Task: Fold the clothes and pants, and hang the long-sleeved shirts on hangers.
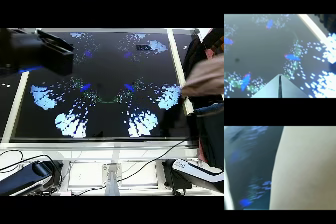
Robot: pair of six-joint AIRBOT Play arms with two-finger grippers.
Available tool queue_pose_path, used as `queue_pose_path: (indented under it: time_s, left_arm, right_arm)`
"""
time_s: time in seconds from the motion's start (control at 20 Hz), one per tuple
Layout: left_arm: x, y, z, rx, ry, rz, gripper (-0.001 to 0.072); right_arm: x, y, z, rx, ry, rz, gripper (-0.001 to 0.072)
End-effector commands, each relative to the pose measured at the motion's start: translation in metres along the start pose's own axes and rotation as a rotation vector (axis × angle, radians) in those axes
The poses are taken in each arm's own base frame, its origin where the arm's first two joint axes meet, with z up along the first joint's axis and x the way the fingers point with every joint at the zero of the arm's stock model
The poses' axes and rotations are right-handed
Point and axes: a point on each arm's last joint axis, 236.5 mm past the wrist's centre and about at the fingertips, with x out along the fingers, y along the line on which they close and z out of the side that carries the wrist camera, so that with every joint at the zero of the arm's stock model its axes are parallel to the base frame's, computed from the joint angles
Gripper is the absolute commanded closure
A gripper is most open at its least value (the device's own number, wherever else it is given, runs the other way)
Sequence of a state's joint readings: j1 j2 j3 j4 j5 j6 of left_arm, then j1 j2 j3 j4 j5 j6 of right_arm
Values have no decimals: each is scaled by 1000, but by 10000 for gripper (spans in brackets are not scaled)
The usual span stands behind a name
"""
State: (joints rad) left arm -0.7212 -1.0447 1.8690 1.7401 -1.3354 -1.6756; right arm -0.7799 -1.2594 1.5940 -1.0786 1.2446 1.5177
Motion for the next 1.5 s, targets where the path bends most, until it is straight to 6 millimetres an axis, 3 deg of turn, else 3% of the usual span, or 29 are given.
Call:
queue_pose_path:
  time_s: [0.0, 0.3, 0.5, 0.65, 0.8, 0.85, 0.9, 0.95, 1.0, 1.2, 1.35, 1.45]
  left_arm:
    - [-15, 4, 3, 32, -24, 6, 693]
    - [-11, 7, -7, 121, 21, 20, 693]
    - [-8, 12, -7, 145, 27, 42, 694]
    - [-5, 14, -8, 150, 31, 52, 693]
    - [-3, 22, -7, 168, 37, 87, 693]
    - [-1, 22, -8, 169, 39, 89, 693]
    - [0, 21, -8, 169, 42, 88, 693]
    - [0, 21, -8, 169, 42, 87, 693]
    - [0, 21, -8, 169, 42, 87, 693]
    - [0, 21, -8, 169, 43, 88, 693]
    - [0, 21, -8, 169, 43, 88, 693]
    - [0, 21, -8, 169, 42, 87, 694]
  right_arm:
    - [-64, -95, -10, 125, -35, -312, 670]
    - [-98, -190, -105, 133, 189, -729, 670]
    - [-106, -223, -168, 145, 397, -869, 670]
    - [-118, -252, -203, 119, 503, -987, 670]
    - [-129, -276, -228, 220, 513, -1025, 669]
    - [-132, -282, -230, 270, 486, -1027, 668]
    - [-132, -285, -229, 295, 461, -1019, 601]
    - [-132, -288, -228, 307, 446, -1015, 277]
    - [-132, -288, -227, 300, 442, -1015, 17]
    - [-142, -292, -209, 274, 394, -1049, 21]
    - [-164, -287, -158, 284, 220, -1074, 21]
    - [-190, -276, -114, 294, 68, -1089, 23]
